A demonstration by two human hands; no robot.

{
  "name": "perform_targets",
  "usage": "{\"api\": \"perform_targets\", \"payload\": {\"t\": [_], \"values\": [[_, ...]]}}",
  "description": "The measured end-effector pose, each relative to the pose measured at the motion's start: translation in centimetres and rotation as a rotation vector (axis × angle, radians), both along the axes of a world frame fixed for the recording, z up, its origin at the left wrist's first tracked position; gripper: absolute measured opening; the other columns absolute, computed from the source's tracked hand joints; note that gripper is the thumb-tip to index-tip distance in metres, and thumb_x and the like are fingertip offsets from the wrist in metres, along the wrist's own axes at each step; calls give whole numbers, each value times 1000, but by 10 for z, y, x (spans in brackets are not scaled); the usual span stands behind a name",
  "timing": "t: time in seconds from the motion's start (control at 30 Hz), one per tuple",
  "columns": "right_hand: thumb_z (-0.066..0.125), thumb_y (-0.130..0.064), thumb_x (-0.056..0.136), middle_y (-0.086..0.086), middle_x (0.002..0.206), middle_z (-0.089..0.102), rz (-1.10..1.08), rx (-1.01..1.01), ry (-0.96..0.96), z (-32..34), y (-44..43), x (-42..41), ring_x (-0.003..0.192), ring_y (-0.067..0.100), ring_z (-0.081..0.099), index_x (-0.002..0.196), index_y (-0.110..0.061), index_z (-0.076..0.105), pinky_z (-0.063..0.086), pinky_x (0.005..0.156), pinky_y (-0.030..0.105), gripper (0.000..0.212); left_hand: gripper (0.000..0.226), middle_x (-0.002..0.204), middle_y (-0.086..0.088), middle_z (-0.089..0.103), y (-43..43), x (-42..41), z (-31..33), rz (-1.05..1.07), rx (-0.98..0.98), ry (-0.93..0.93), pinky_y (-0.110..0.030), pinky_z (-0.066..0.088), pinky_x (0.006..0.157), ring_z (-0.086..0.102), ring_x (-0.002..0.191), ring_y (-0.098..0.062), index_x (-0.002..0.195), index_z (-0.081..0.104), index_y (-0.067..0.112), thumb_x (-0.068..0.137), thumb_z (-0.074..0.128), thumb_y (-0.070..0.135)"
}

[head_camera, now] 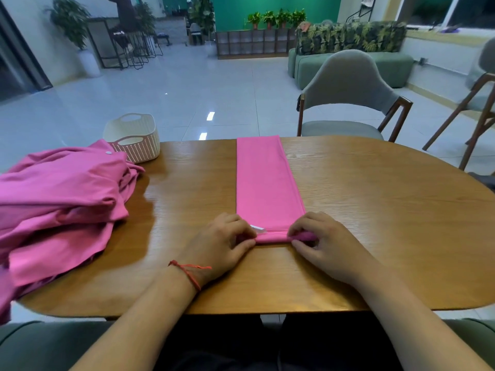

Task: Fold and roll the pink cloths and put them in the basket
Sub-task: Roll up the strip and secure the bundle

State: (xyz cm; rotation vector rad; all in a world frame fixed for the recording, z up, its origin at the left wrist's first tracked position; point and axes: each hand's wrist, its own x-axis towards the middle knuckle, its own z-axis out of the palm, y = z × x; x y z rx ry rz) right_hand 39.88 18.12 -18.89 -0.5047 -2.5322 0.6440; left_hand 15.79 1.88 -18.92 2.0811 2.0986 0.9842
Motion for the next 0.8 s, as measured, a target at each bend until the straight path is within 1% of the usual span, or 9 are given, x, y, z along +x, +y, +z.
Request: {"api": "perform_targets", "payload": {"t": [0.13, 0.23, 0.3, 0.4, 0.5, 0.53, 0.6, 0.7, 0.8], "values": [[69, -29, 102, -23, 105, 60, -64, 4, 5, -6, 2, -5, 110, 1, 53, 106, -29, 70, 36, 94, 11, 5, 12, 89, 18, 64, 4, 0, -4, 131, 31, -43, -21, 44, 85, 53, 94, -6, 98, 76, 31, 96, 72, 42], [66, -33, 104, -23, 103, 59, -105, -38, 2, -6, 4, -8, 107, 1, 52, 107, -29, 71, 35, 91, 10, 7, 16, 83, 17, 61, 7, -1, -4, 224, 13, -105, -17, 40, 82, 50, 92, -4, 91, 75, 31, 94, 72, 46], [66, -34, 104, -22, 102, 62, -111, -86, -2, -4, 5, -8, 106, 2, 55, 106, -31, 73, 37, 88, 11, 8, 18, 83, 15, 61, 8, -1, -3, 261, -10, -137, -20, 41, 81, 51, 91, -4, 90, 75, 30, 94, 71, 47], [69, -32, 103, -19, 96, 70, -127, -175, 50, 1, 6, -7, 100, 7, 63, 99, -33, 77, 45, 83, 18, 9, 14, 83, 13, 64, 6, 0, 0, 264, -71, -208, -24, 46, 78, 56, 85, -3, 94, 73, 32, 95, 71, 46], [78, -28, 96, -18, 88, 69, -163, -221, 107, 3, 4, -4, 86, 12, 66, 88, -34, 74, 48, 76, 20, 10, 14, 83, 9, 65, 2, 1, 2, 227, -74, -360, -20, 49, 69, 60, 74, -7, 98, 65, 35, 92, 76, 41], [81, -27, 93, -16, 88, 67, -177, -229, 122, 3, 4, -4, 82, 14, 64, 86, -32, 71, 51, 74, 23, 13, 16, 84, 9, 64, 3, 1, 2, 228, -66, -331, -21, 50, 70, 59, 76, -7, 97, 62, 35, 92, 76, 39], [83, -25, 90, -15, 89, 63, -206, -213, 135, 1, 5, -3, 81, 14, 62, 82, -30, 67, 52, 72, 27, 18, 14, 91, 12, 59, 5, 0, 3, 220, -27, -193, -25, 51, 78, 57, 88, -7, 95, 61, 34, 93, 74, 31], [83, -20, 89, -15, 91, 61, -230, -150, 140, 0, 6, -2, 86, 11, 62, 83, -30, 72, 50, 76, 26, 16, 20, 101, 15, 57, 6, 0, 1, 134, 19, -111, -23, 44, 93, 53, 104, -8, 99, 69, 32, 94, 69, 13], [79, -9, 91, -16, 99, 61, -200, -78, 163, -2, 2, 1, 94, 9, 63, 91, -29, 75, 52, 80, 24, 20, 27, 104, 16, 59, 1, 0, -2, 81, 23, -35, -25, 44, 97, 52, 108, -12, 100, 77, 30, 93, 65, 6]]}}
